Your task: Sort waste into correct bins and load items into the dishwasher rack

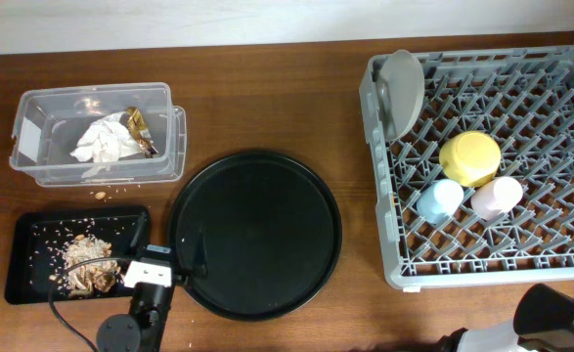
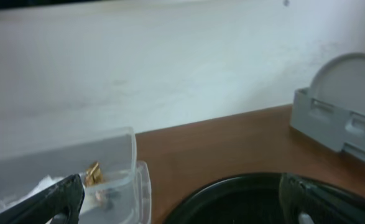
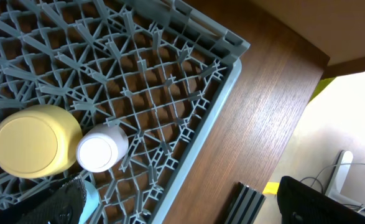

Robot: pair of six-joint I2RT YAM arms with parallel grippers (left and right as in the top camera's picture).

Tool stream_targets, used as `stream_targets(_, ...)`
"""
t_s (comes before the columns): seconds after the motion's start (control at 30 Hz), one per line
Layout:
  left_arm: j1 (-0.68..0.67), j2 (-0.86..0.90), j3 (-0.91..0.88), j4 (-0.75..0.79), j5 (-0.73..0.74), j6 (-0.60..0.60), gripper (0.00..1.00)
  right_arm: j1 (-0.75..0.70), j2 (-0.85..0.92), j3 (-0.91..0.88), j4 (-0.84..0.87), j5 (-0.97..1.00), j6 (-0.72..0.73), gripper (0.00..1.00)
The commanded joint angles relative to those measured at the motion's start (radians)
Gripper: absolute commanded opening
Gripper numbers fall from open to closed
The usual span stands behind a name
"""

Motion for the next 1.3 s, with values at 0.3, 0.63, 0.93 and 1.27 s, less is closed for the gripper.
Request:
stream_targets(0.3, 0.013, -0.010, -0.045, -0.119, -0.206, -0.095, 0.99, -0.002, 0.003, -0.003, -0.003, 0.011, 0.012, 0.98)
stream_targets(0.63, 0.013, -0.010, -0.045, -0.118, -0.206, -0.095, 0.99, -0.002, 0.003, -0.003, -0.003, 0.011, 0.012, 0.99)
stream_targets(0.93, 0.013, -0.010, -0.045, -0.118, -0.206, -0.095, 0.99, -0.002, 0.003, -0.003, -0.003, 0.011, 0.012, 0.99)
stream_targets(1.27, 0.013, -0.010, -0.044, -0.118, -0.206, -0.095, 0.99, -0.002, 0.003, -0.003, -0.003, 0.011, 0.012, 0.99)
